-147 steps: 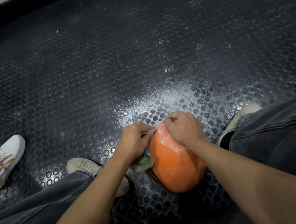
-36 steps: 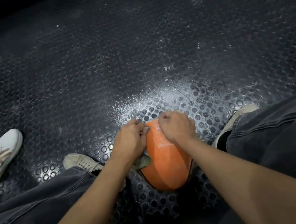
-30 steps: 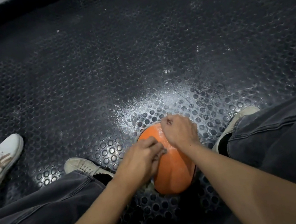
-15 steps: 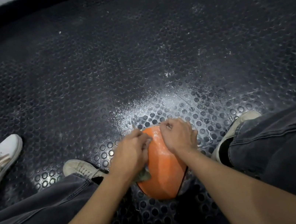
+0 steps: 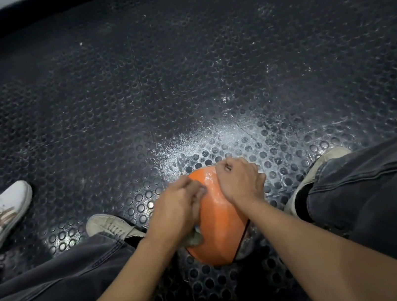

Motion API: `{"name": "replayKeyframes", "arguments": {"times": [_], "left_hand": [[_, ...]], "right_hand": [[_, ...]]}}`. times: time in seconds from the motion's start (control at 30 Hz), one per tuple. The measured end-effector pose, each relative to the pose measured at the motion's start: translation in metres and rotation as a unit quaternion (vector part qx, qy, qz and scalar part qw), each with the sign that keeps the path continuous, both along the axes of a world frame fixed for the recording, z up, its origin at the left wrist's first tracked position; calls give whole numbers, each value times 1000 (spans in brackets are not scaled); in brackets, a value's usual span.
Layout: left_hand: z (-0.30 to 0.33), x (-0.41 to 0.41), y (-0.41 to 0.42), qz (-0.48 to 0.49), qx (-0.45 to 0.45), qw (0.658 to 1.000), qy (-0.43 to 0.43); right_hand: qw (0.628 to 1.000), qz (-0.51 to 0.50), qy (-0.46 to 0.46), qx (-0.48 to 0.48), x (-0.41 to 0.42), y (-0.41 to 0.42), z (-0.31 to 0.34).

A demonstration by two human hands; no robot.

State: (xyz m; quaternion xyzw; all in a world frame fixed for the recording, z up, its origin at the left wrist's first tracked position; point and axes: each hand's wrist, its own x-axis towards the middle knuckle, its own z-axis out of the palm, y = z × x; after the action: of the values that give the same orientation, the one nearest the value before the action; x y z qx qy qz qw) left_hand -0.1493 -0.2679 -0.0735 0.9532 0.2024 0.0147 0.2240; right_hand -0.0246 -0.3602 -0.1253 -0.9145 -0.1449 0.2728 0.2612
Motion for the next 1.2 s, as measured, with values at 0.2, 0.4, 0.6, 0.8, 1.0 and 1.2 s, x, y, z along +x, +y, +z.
{"name": "replayKeyframes", "arguments": {"times": [0.2,0.4,0.6,0.8,1.0,1.2], "left_hand": [[6,-6,-25,-106,12,994,26],[1,9,-3,11,21,1000,7],[5,2,-5,-45,10,999,10],[8,-10,-27,-140,5,990,25],[-2,11,3,37,18,999,14],[6,5,-2,-87,-8,995,43]], "right_hand": [[1000,-11,-2,-14,-2,0,7],[1000,6,15,-17,-2,3,2],[1000,-2,20,9,0,0,1],[1000,1,3,3,-1,0,1],[1000,16,4,12,-4,3,0],[998,56,7,26,0,-5,-2]]}}
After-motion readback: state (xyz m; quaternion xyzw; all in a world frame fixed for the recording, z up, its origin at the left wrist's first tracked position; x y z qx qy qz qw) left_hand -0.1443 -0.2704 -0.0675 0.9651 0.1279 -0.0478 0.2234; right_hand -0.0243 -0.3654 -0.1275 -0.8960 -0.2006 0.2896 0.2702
